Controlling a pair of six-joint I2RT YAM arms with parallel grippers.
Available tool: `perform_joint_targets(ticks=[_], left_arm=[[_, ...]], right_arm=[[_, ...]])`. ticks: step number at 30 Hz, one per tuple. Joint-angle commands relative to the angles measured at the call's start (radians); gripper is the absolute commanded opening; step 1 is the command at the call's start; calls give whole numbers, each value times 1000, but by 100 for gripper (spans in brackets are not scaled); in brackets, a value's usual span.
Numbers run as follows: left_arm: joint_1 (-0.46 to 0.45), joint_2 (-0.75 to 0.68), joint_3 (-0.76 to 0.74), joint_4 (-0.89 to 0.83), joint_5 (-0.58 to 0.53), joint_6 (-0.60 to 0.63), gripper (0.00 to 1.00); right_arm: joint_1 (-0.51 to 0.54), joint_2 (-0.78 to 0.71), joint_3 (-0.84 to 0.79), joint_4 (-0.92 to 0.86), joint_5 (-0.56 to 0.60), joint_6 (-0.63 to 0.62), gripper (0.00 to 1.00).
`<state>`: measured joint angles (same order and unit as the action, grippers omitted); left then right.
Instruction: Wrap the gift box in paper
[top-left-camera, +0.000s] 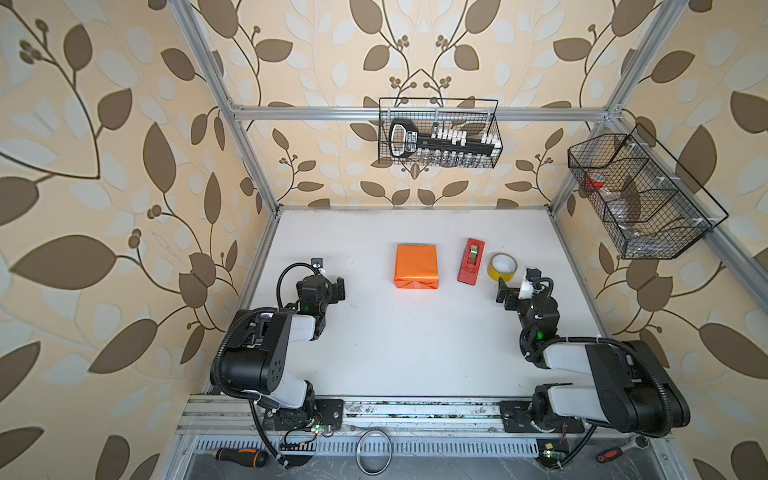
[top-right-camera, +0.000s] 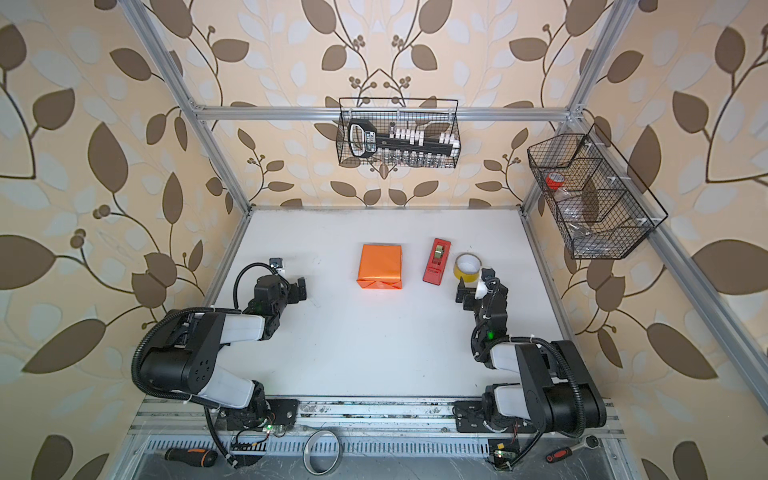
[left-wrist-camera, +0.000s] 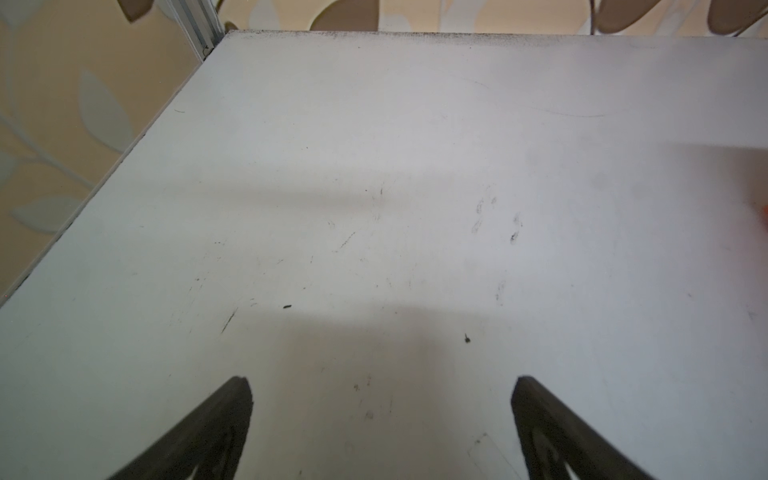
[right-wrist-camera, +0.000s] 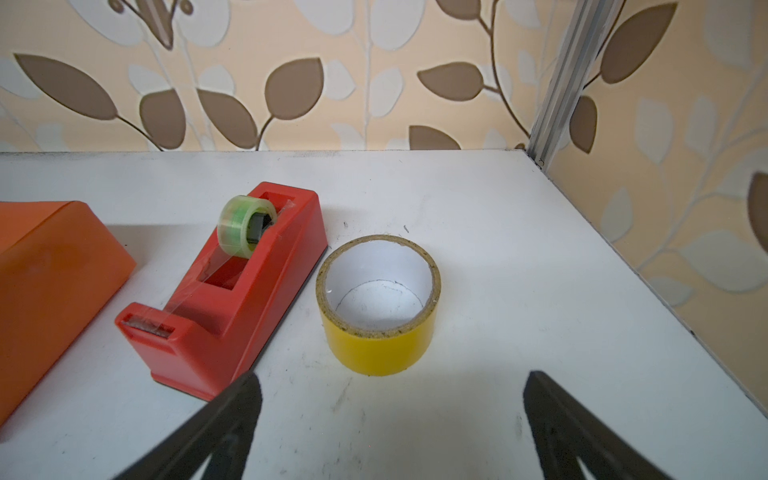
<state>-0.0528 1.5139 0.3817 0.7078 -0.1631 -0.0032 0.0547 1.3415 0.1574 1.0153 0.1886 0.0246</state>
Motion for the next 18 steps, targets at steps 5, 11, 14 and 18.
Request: perform_joint_targets(ticks=[5, 11, 14, 18], left_arm=[[-1, -18, 0, 42, 9, -8, 99], [0, -17, 1, 41, 11, -8, 99], [1, -17, 0, 41, 12, -7, 99], [1, -17, 1, 39, 13, -8, 99]], right_arm=[[-1, 2, 4, 33, -17, -26, 100], [0, 1, 3, 34, -14, -26, 100], [4, 8, 8, 35, -8, -28, 100], [2, 2, 3, 36, -9, -27, 100]])
